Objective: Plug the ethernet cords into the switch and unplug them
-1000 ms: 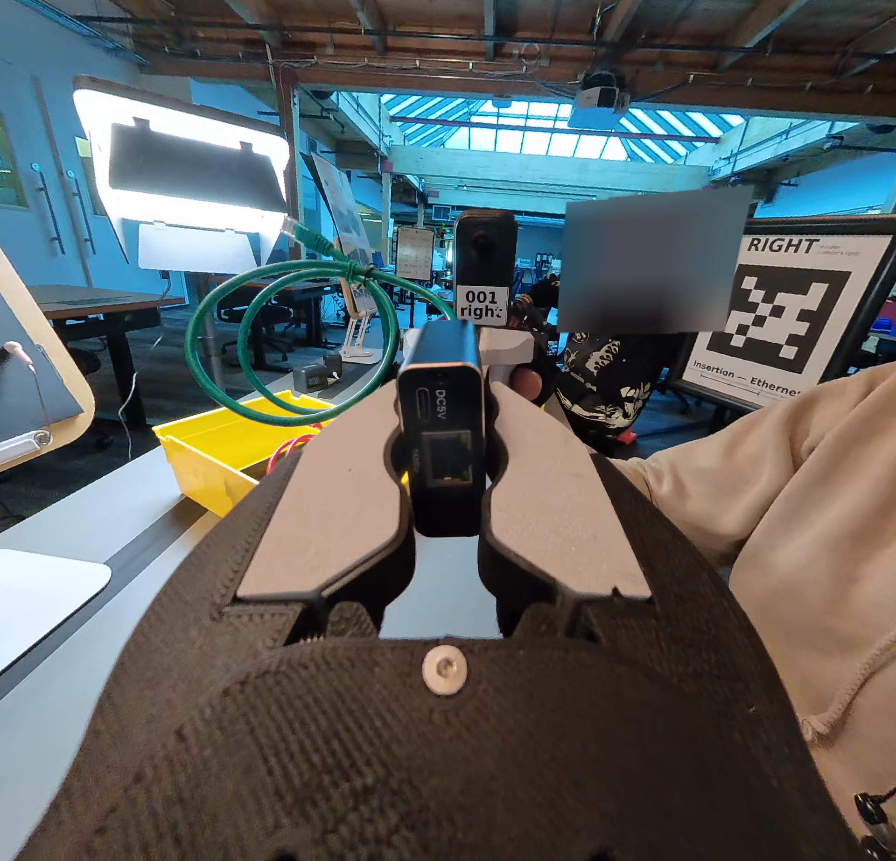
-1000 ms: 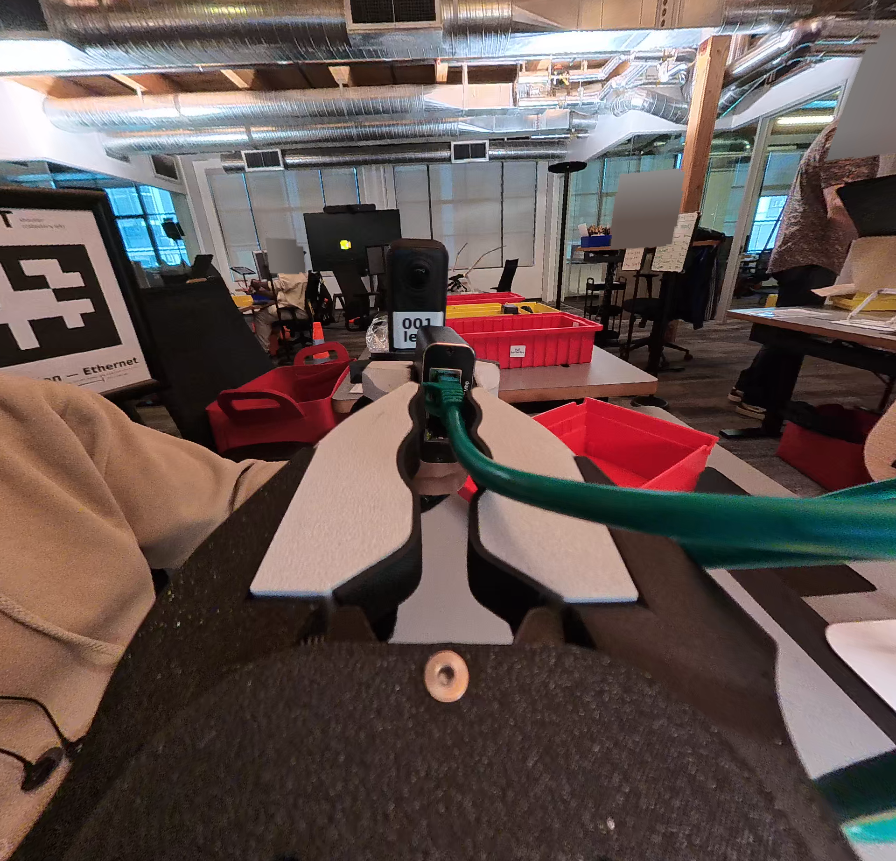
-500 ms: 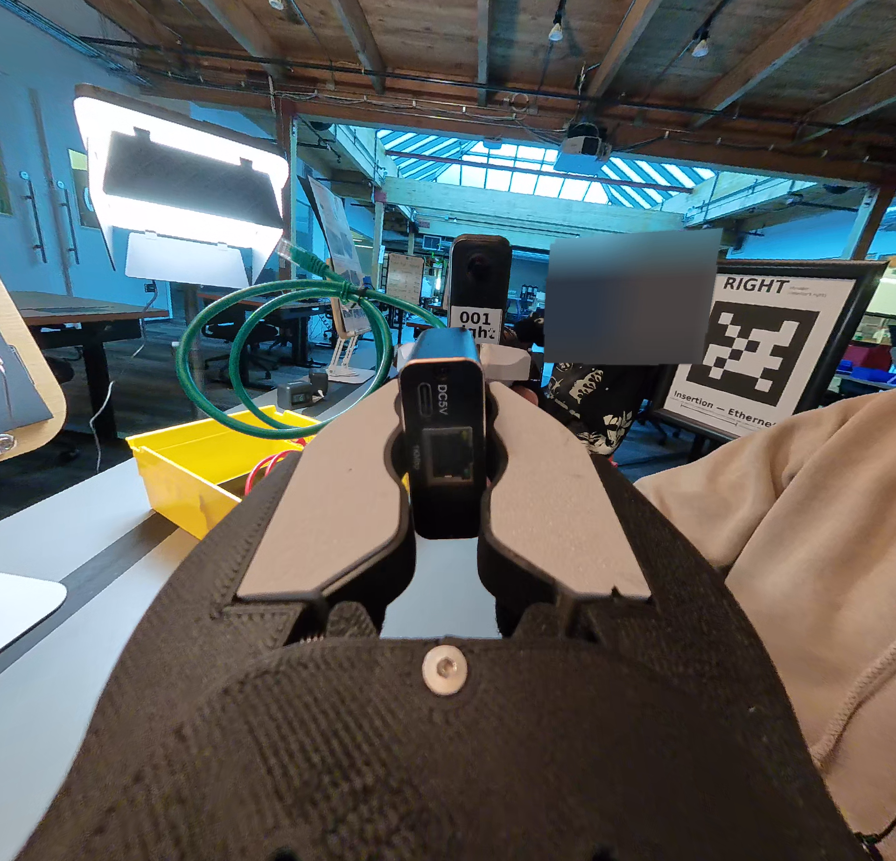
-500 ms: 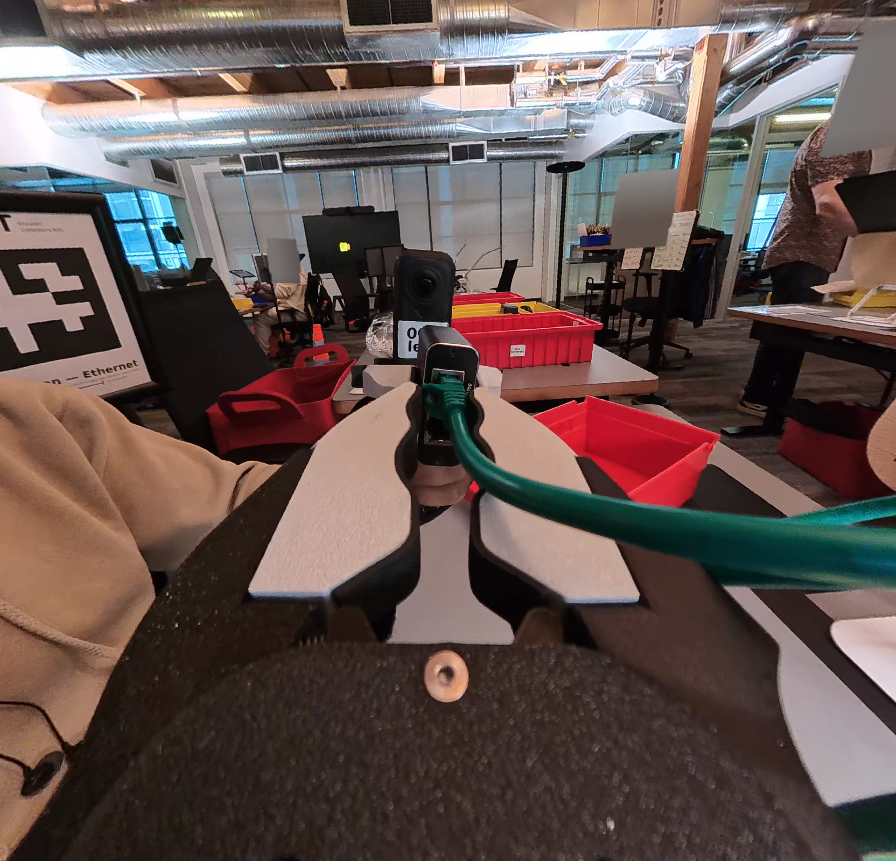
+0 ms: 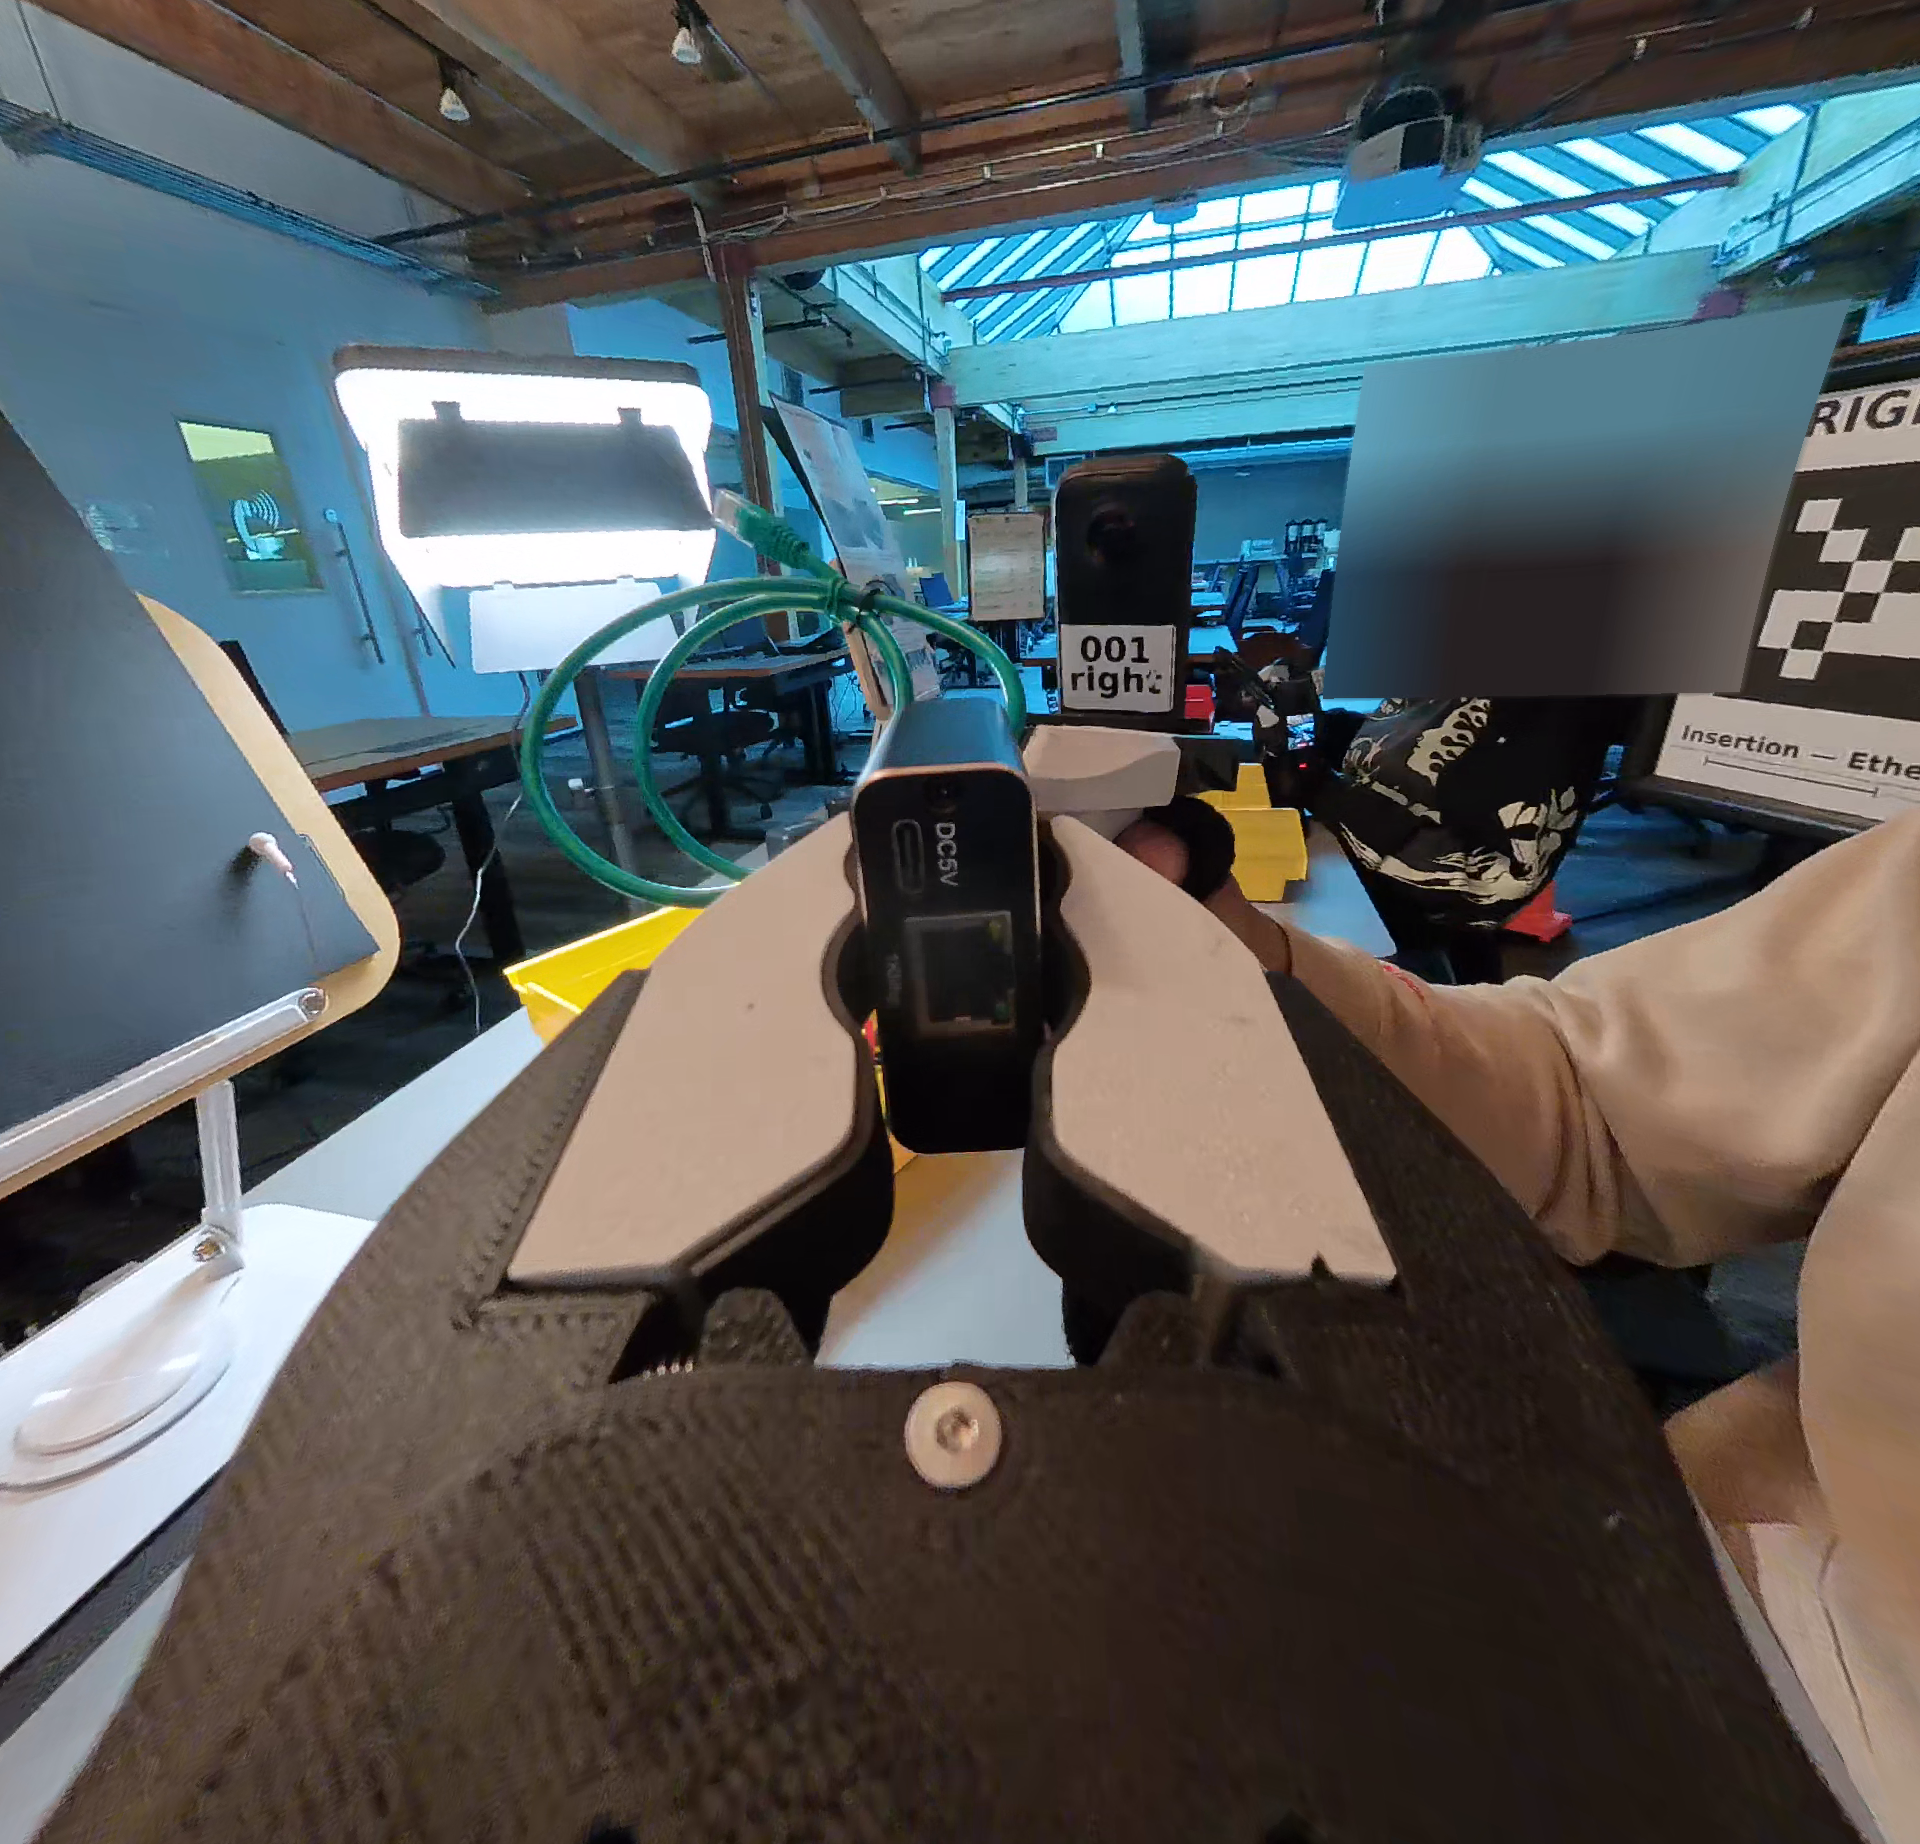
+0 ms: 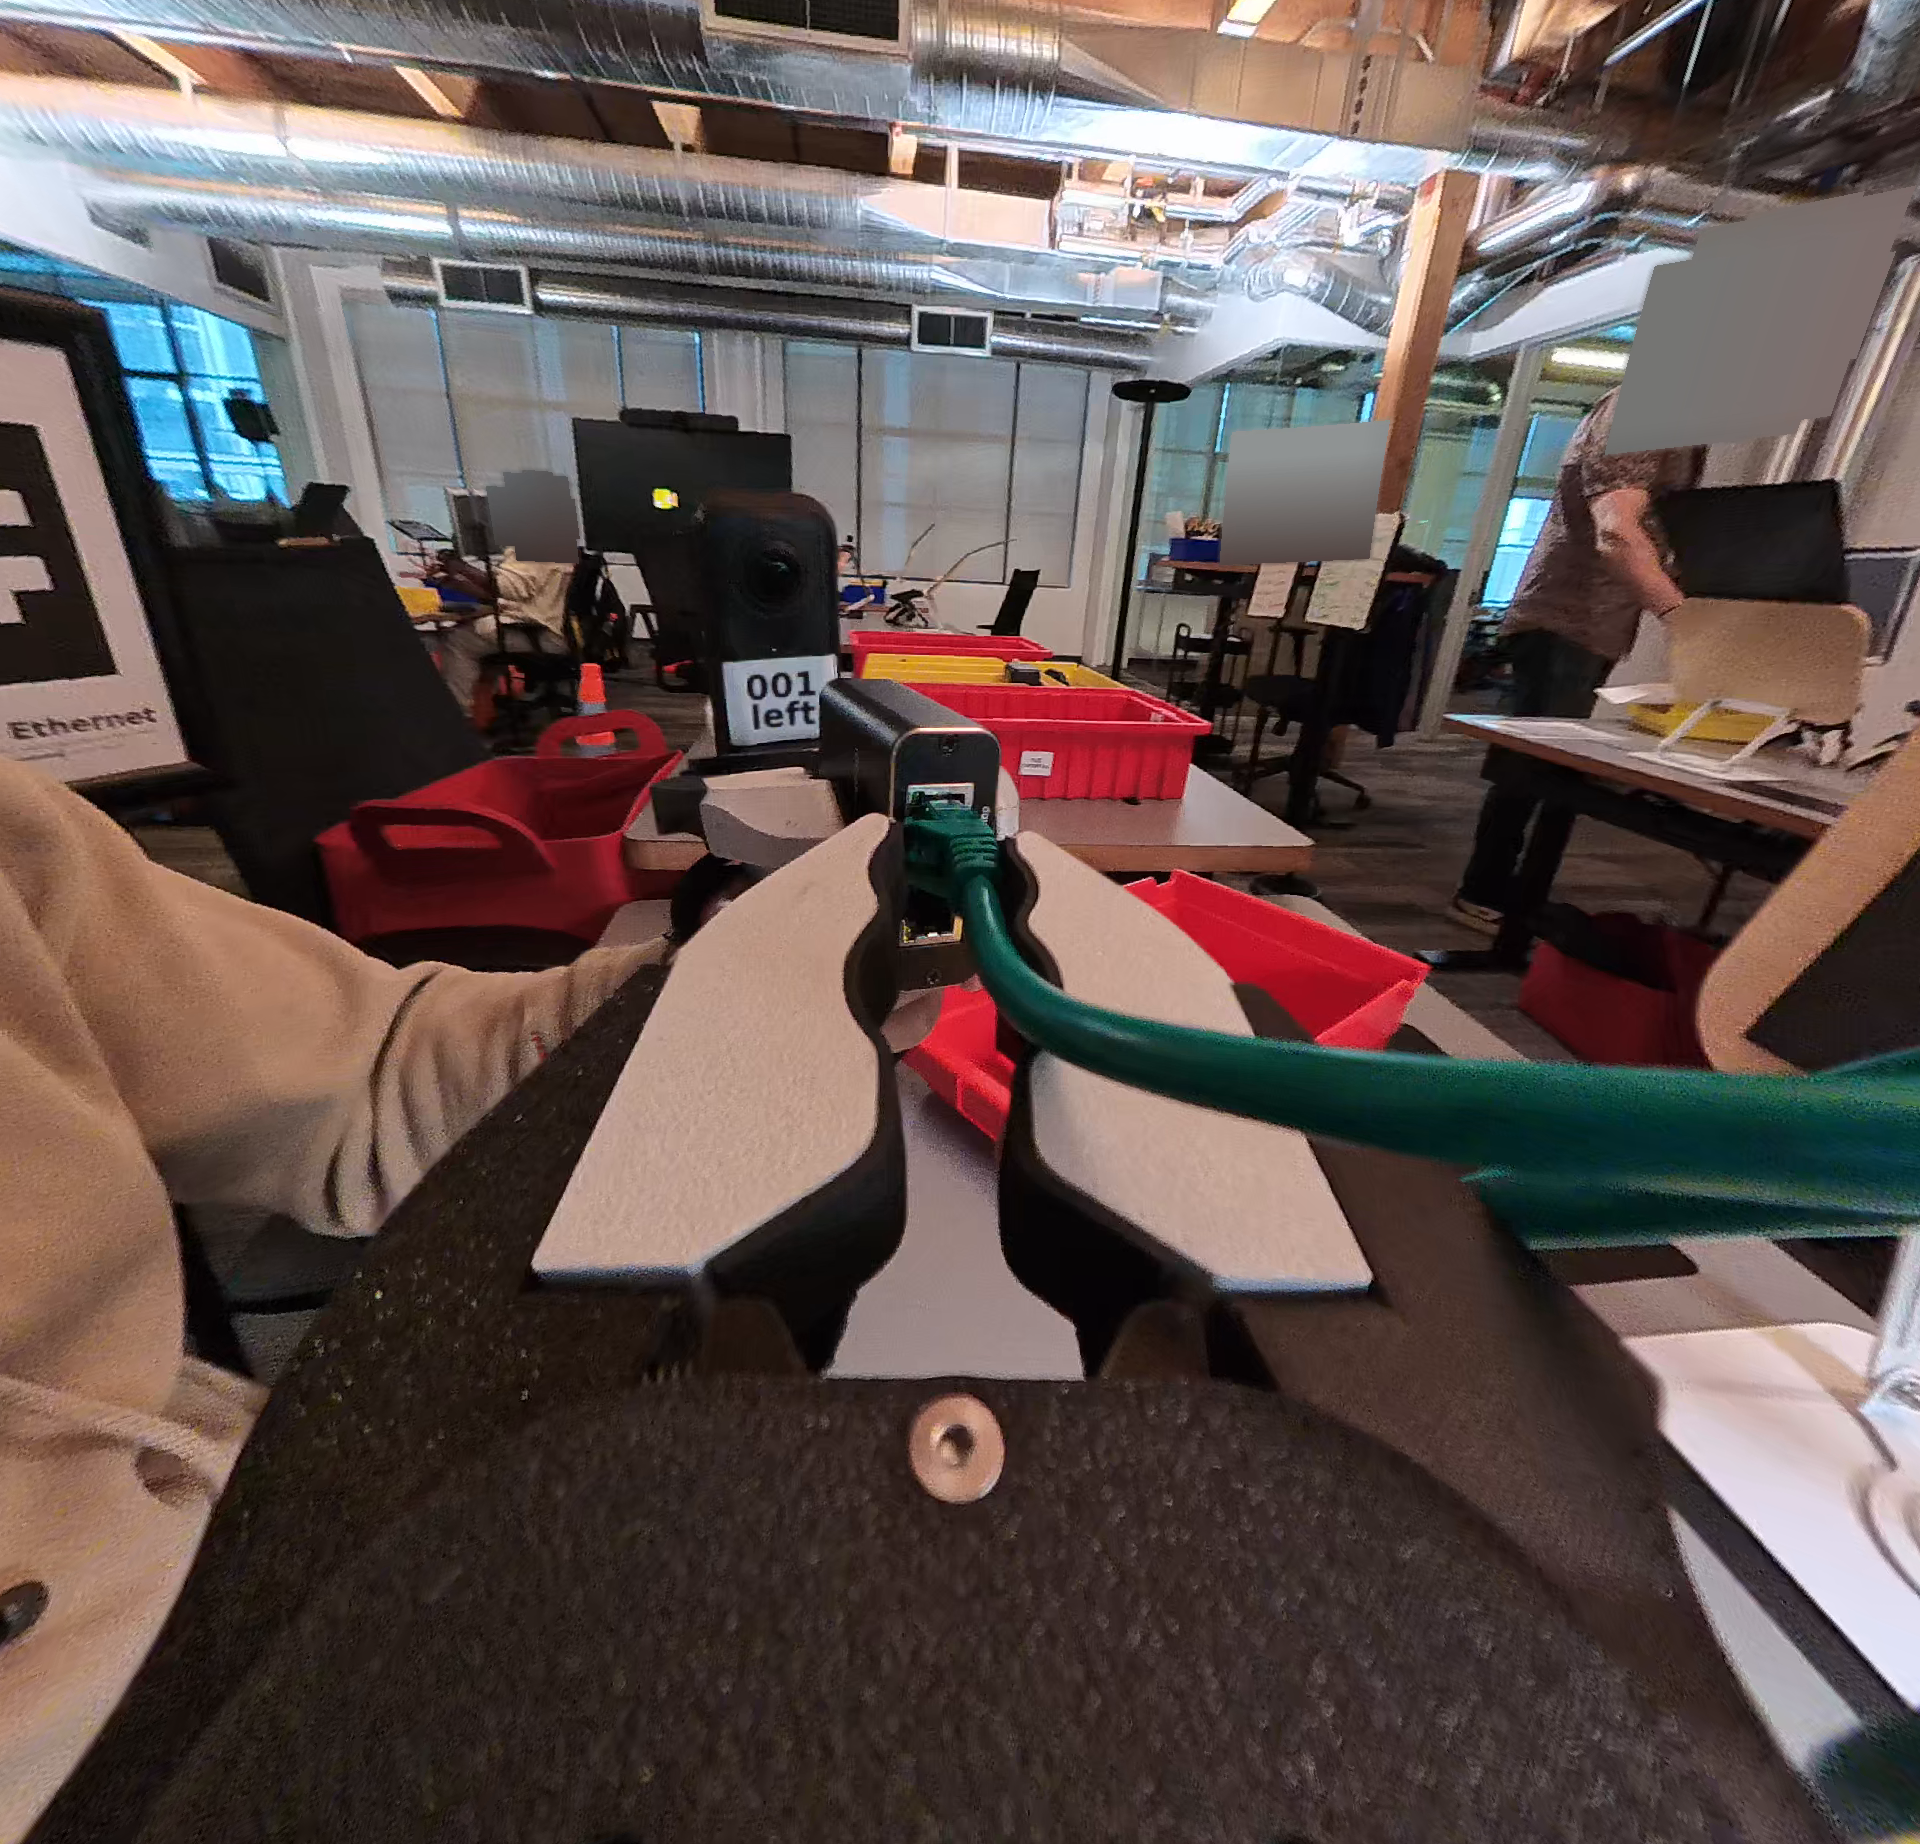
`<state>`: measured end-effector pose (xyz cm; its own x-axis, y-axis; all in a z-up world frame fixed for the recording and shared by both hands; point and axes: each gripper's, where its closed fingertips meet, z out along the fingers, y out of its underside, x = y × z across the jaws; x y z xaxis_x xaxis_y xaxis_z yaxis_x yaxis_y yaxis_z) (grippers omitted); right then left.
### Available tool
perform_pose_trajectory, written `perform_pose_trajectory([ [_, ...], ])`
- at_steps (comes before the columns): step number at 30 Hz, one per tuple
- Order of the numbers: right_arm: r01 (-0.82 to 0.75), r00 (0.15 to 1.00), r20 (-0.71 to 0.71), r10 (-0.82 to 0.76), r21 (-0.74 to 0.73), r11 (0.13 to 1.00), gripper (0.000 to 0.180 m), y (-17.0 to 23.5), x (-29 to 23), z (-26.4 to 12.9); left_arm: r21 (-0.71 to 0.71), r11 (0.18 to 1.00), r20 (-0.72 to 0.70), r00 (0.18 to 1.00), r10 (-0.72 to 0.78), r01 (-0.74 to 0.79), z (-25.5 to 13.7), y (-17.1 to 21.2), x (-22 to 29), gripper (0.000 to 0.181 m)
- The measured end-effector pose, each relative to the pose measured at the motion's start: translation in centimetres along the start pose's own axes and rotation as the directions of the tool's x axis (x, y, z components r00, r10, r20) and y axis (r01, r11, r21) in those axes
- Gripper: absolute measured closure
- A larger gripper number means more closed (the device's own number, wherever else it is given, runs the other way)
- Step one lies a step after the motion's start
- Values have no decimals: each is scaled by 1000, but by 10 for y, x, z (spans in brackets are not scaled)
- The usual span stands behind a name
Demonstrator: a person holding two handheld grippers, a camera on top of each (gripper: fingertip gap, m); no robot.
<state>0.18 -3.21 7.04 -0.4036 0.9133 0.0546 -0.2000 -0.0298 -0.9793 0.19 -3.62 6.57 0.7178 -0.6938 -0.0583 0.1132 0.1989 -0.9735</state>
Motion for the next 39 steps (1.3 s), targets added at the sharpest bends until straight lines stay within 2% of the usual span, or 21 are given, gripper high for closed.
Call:
perform_pose_trajectory([
  [8, 158, 985, -70, -156, 11, 987, 164, -3, -3, 1, 62, 994, 1, 995, 95, -95, -3, -6, 4, 153],
  [9, 167, 978, -127, -163, 28, 985, 166, -7, 4, -3, 93, 989, 8, 993, 118, -118, -7, -11, 4, 153],
  [10, 213, 938, -288, -194, 38, 976, 167, -16, 32, -22, 186, 972, 4, 989, 146, -144, -17, -26, 7, 153],
  [11, 161, 948, -288, -134, 73, 984, 167, -22, 44, -39, 279, 951, -40, 987, 153, -136, -31, -46, 16, 153],
  [12, 121, 968, -230, -103, 66, 990, 167, -23, 40, -45, 282, 949, -44, 986, 159, -140, -38, -60, 19, 153],
  [14, 237, 953, -191, -236, -19, 971, 167, -21, 20, -35, 259, 945, 3, 979, 206, -200, -46, -72, 19, 154],
  [16, 190, 970, -148, -193, -33, 981, 166, -24, 14, -28, 232, 960, 14, 987, 158, -157, -50, -75, 8, 154],
  [21, -46, 994, -103, 36, -93, 995, 167, -20, 32, -57, 181, 983, 66, 997, 32, -43, -63, -67, -24, 154],
  [24, -117, 988, -133, 82, -281, 952, 166, 6, 47, -78, 130, 991, 85, 996, -23, 12, -60, -55, -38, 154],
  [28, -182, 979, -181, 92, -588, 788, 165, 53, 64, -125, 83, 996, 91, 995, -52, 44, -57, -41, -47, 154],
  [32, -218, 975, -208, 78, -833, 509, 165, 84, 74, -186, 65, 997, 89, 995, -52, 46, -52, -36, -49, 154],
  [34, -195, 981, -173, 94, -912, 361, 165, 88, 70, -213, 50, 998, 91, 995, -44, 40, -49, -33, -49, 153],
  [36, -163, 975, -118, 188, -955, 247, 165, 87, 58, -234, 37, 999, 93, 995, -33, 29, -46, -30, -47, 153],
  [39, -230, 914, -176, 364, -967, 108, 165, 84, 49, -257, 12, 1000, 92, 996, -15, 14, -41, -26, -45, 153],
])
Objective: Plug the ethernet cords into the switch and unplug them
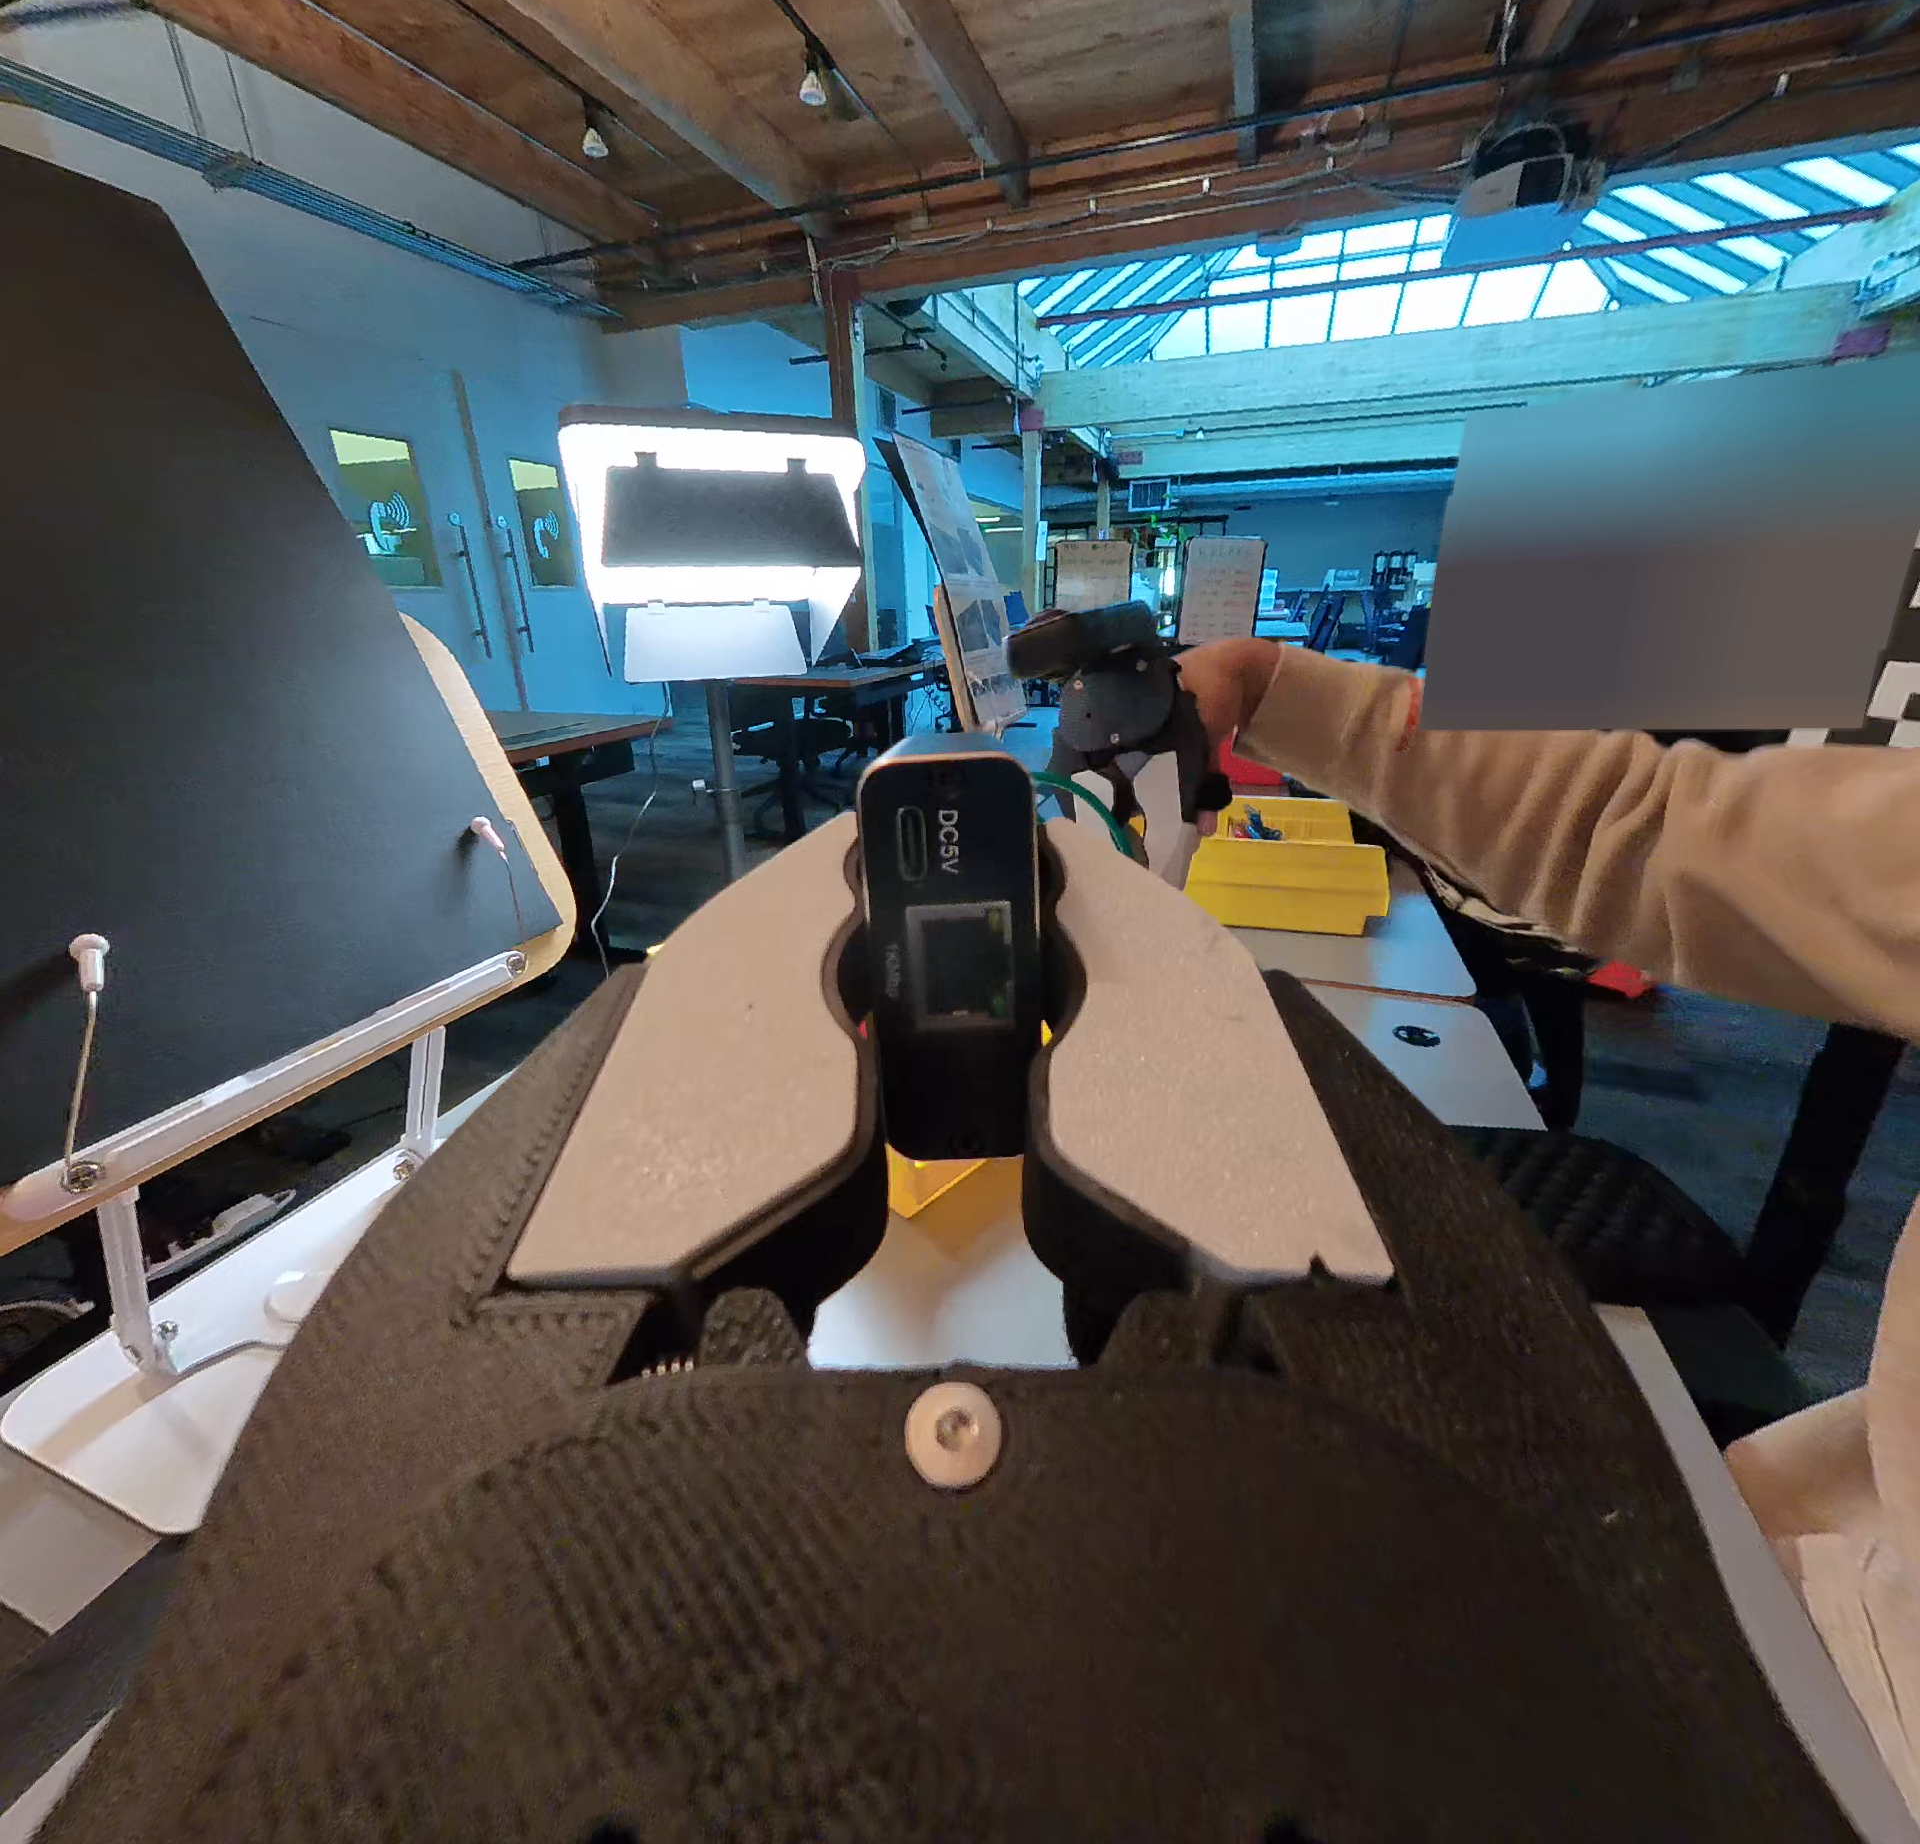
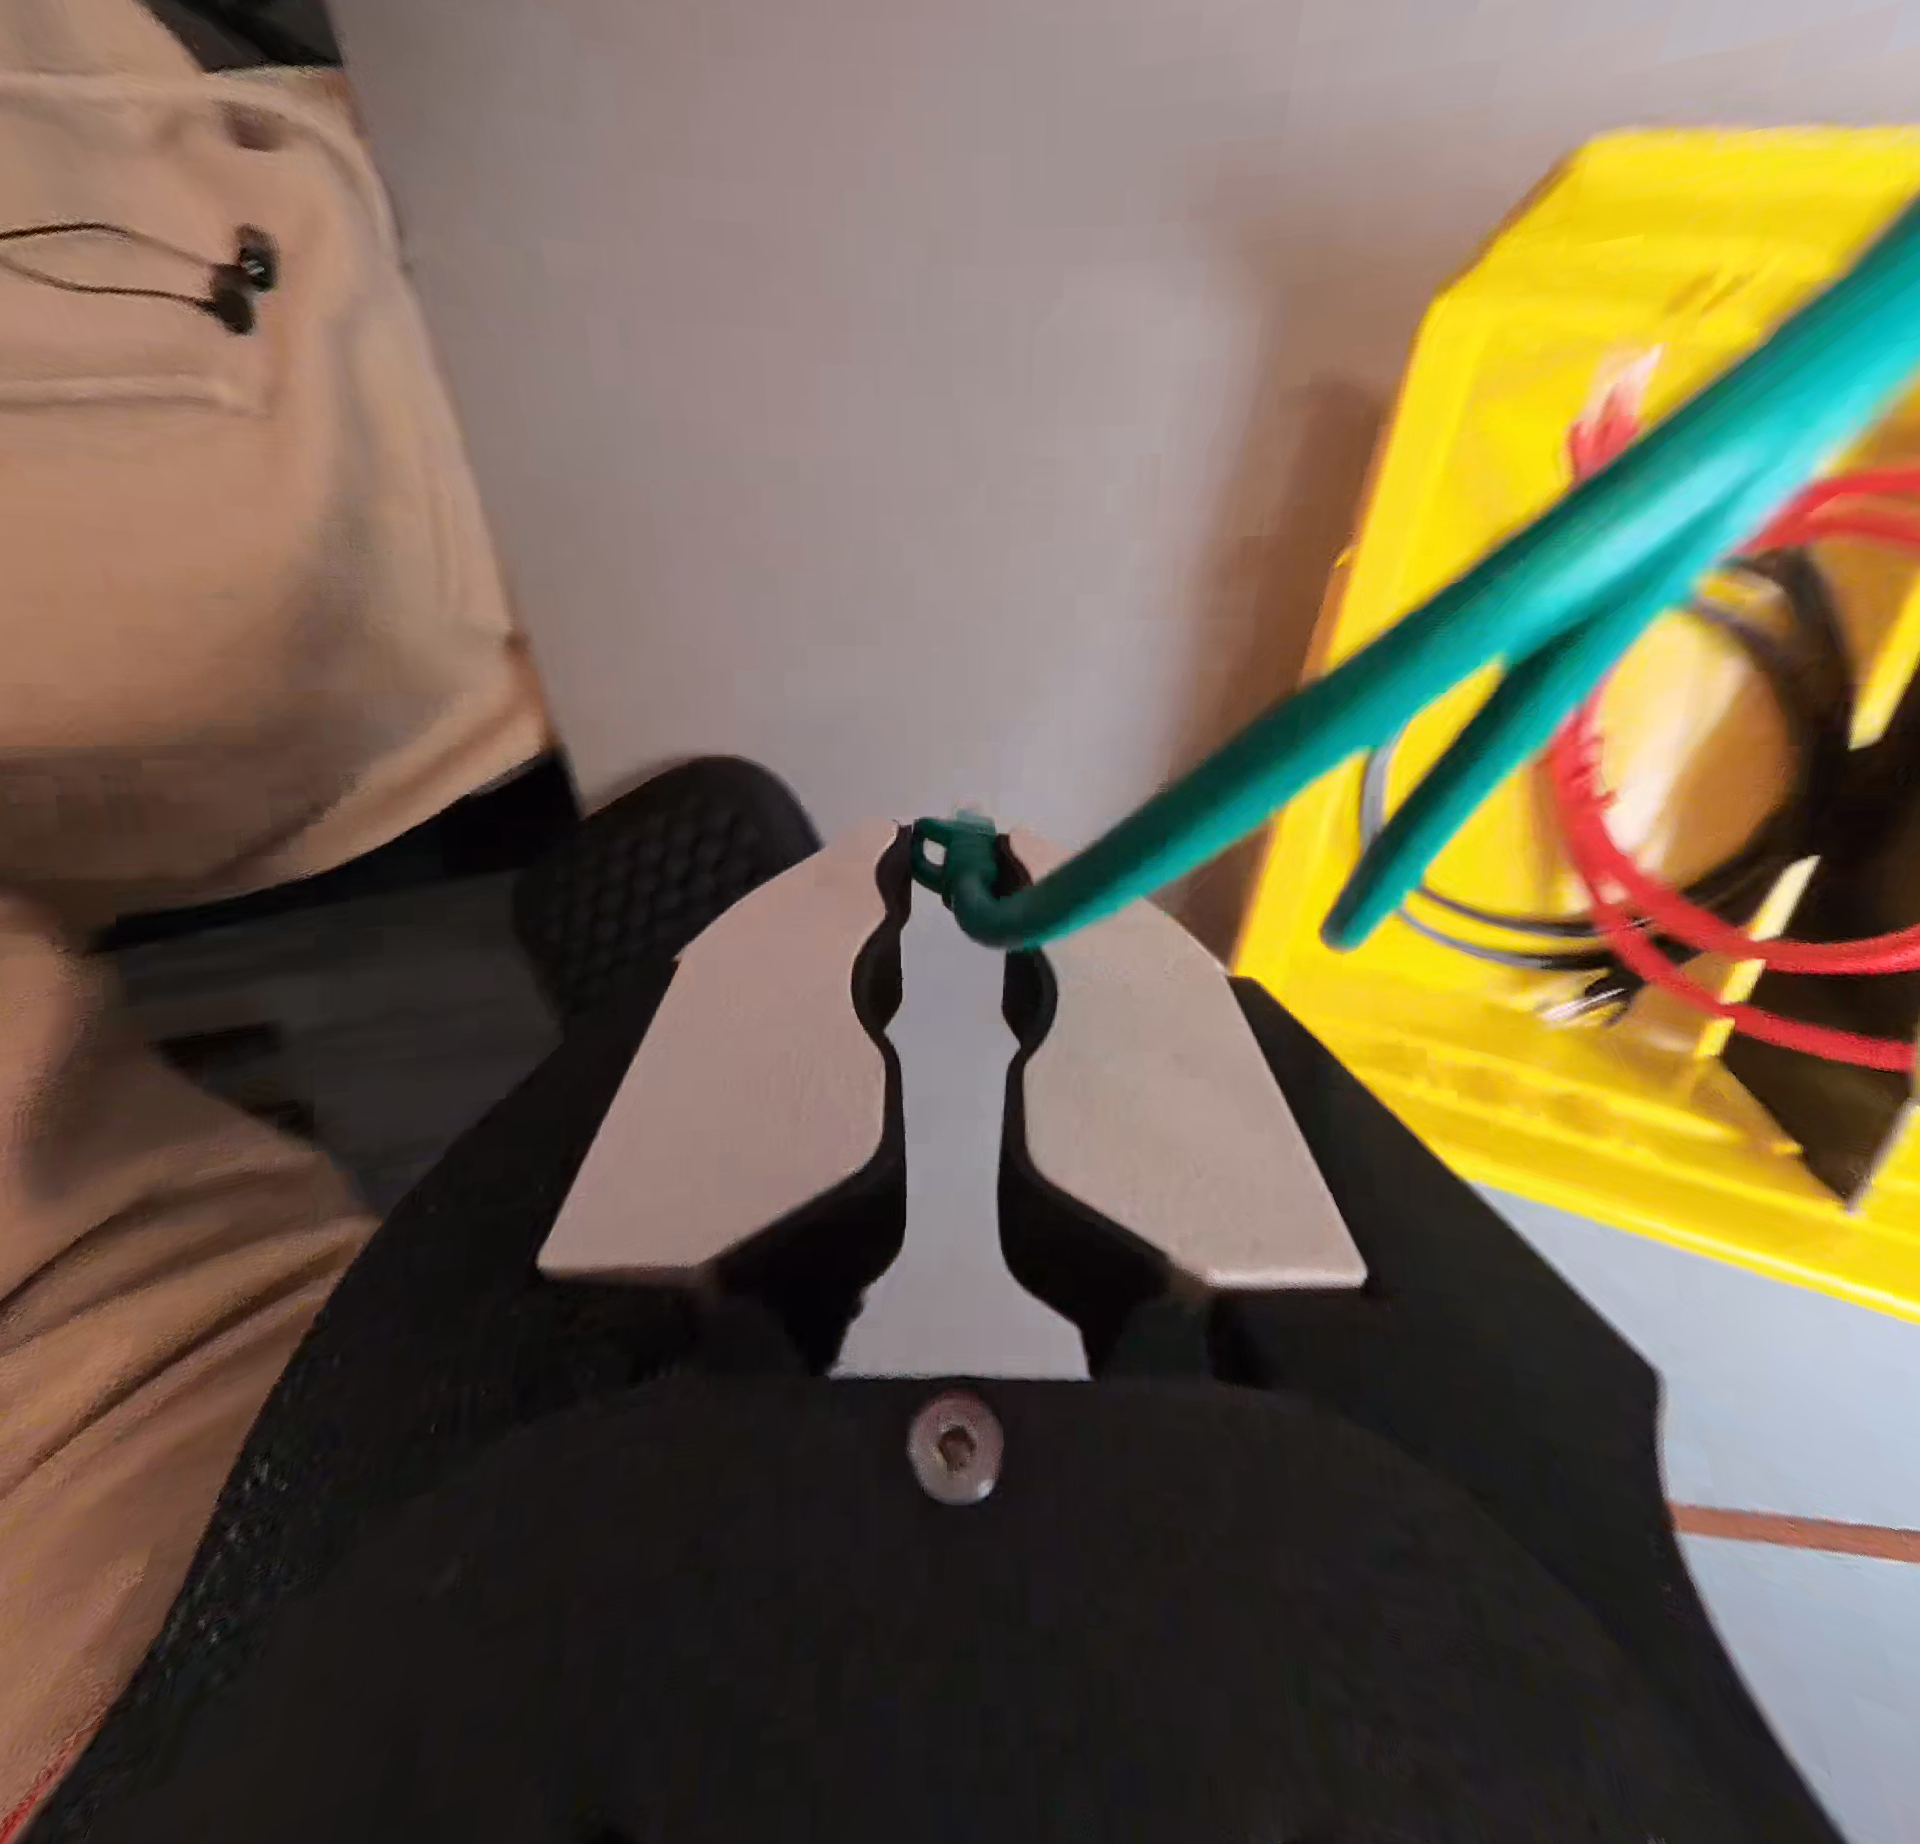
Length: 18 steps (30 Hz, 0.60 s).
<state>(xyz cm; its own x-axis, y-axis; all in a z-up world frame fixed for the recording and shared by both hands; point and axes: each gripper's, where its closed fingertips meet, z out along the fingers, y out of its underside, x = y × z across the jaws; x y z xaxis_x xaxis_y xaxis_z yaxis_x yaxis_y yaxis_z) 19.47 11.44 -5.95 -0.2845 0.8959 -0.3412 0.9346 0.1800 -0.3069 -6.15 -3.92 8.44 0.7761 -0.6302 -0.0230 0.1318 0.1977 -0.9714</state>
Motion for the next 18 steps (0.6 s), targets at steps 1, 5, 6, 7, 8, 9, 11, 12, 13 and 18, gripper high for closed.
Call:
perform_pose_trajectory([
  [1, -33, 999, 42, 34, -28, 999, 166, 7, 2, 0, -6, 1000, -1, 1000, 5, -5, 1, 1, 1, 153],
  [5, -174, 977, 114, 180, -64, 983, 167, 21, 30, 5, -26, 999, -6, 1000, 23, -24, 4, 5, 4, 153],
  [6, -209, 970, 114, 216, -74, 975, 167, 25, 40, 7, -28, 999, -5, 1000, 27, -27, 5, 5, 5, 153],
  [7, -242, 960, 125, 250, -77, 967, 167, 28, 49, 9, -31, 999, -5, 1000, 28, -28, 5, 6, 5, 154],
  [8, -271, 952, 130, 278, -72, 960, 167, 29, 58, 11, -33, 999, -6, 1000, 27, -27, 5, 6, 4, 153],
  [9, -295, 945, 129, 302, -71, 953, 167, 31, 67, 13, -34, 999, -5, 1000, 26, -26, 5, 7, 4, 154],
  [11, -339, 931, 122, 345, -64, 939, 167, 35, 83, 14, -36, 999, -2, 1000, 22, -22, 5, 8, 2, 154],
  [12, -365, 924, 97, 369, -56, 929, 167, 37, 93, 13, -37, 999, -1, 1000, 18, -18, 5, 9, 0, 154],
  [13, -394, 913, 88, 398, -52, 917, 167, 40, 100, 12, -40, 999, 0, 1000, 15, -15, 5, 11, -1, 154],
  [18, -490, 864, -133, 485, -7, 871, 163, 65, 146, 0, -57, 998, 2, 1000, 3, -2, 7, 17, -5, 154],
])
